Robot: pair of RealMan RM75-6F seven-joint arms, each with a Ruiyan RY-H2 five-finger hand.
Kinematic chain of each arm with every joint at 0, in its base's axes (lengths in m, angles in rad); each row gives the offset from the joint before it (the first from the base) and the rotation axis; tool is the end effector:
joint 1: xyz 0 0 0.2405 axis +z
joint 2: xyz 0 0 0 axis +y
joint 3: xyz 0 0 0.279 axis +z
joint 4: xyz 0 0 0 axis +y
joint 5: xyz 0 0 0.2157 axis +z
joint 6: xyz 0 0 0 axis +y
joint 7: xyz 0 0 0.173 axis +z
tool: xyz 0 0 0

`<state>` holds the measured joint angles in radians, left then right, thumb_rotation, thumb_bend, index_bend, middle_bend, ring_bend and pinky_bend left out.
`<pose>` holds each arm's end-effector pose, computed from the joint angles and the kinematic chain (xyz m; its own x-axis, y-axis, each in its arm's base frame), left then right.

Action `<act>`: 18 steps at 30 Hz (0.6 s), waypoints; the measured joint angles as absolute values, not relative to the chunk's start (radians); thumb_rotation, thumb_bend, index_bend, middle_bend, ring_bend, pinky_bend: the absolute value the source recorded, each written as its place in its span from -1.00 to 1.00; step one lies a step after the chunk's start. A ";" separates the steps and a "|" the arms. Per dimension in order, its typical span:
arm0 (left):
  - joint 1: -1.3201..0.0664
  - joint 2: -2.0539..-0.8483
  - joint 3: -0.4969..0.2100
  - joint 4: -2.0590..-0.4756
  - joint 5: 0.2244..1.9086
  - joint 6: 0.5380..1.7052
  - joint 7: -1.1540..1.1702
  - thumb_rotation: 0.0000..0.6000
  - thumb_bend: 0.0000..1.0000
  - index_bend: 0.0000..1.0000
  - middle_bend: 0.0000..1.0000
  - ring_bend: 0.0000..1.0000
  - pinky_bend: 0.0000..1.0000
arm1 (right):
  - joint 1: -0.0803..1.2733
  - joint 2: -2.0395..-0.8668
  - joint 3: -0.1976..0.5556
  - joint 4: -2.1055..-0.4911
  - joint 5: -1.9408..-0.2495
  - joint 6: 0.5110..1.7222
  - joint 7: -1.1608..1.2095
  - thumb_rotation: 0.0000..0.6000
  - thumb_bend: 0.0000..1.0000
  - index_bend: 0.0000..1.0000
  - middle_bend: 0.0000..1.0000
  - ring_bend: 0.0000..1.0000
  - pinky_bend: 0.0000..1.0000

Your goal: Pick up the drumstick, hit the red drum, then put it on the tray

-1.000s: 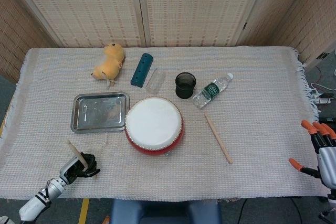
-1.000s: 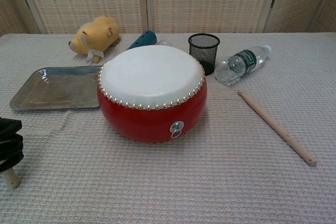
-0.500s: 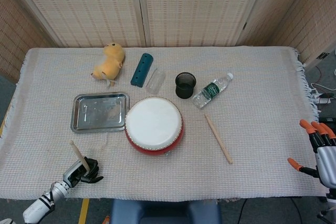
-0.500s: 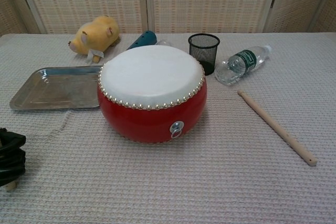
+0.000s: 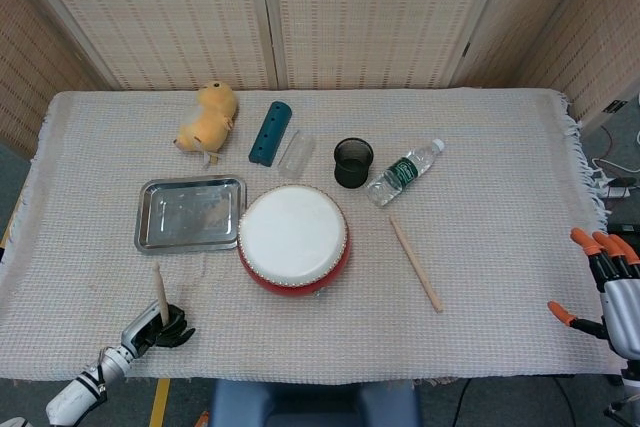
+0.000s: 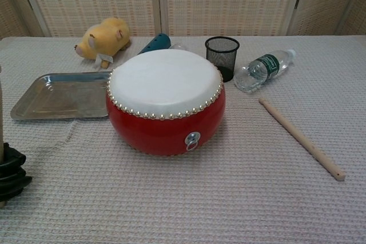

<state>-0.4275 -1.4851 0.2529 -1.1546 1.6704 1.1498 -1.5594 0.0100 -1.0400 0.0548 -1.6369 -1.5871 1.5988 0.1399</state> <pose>-0.3330 0.2451 -0.0249 -0.7074 0.5462 0.4486 0.6783 0.3461 0.6482 -0.3258 -0.1874 0.2004 0.3163 0.0822 0.9451 -0.9464 -0.0407 0.3203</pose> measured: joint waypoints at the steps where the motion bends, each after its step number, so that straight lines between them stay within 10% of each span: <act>1: -0.427 -1.486 0.251 -1.155 1.668 1.149 -1.553 1.00 0.22 1.00 1.00 0.98 0.93 | 0.010 -1.040 0.055 -1.637 -1.587 1.599 0.140 1.00 -0.81 -0.81 -0.68 -0.98 -0.81; 8: -0.420 -1.480 0.235 -1.165 1.654 1.151 -1.467 1.00 0.63 1.00 1.00 1.00 1.00 | 0.009 -1.040 0.054 -1.638 -1.592 1.603 0.141 1.00 -0.81 -0.81 -0.68 -0.98 -0.81; 18: -0.435 -1.410 0.196 -1.219 1.655 1.191 -1.388 1.00 0.66 1.00 1.00 1.00 1.00 | 0.012 -1.037 0.056 -1.636 -1.598 1.606 0.143 1.00 -0.81 -0.81 -0.68 -0.98 -0.81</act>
<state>-0.4351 -1.4099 0.1963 -1.2194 1.6553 1.1910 -1.3879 0.0120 -1.0370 0.0563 -1.6356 -1.5985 1.6064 0.1428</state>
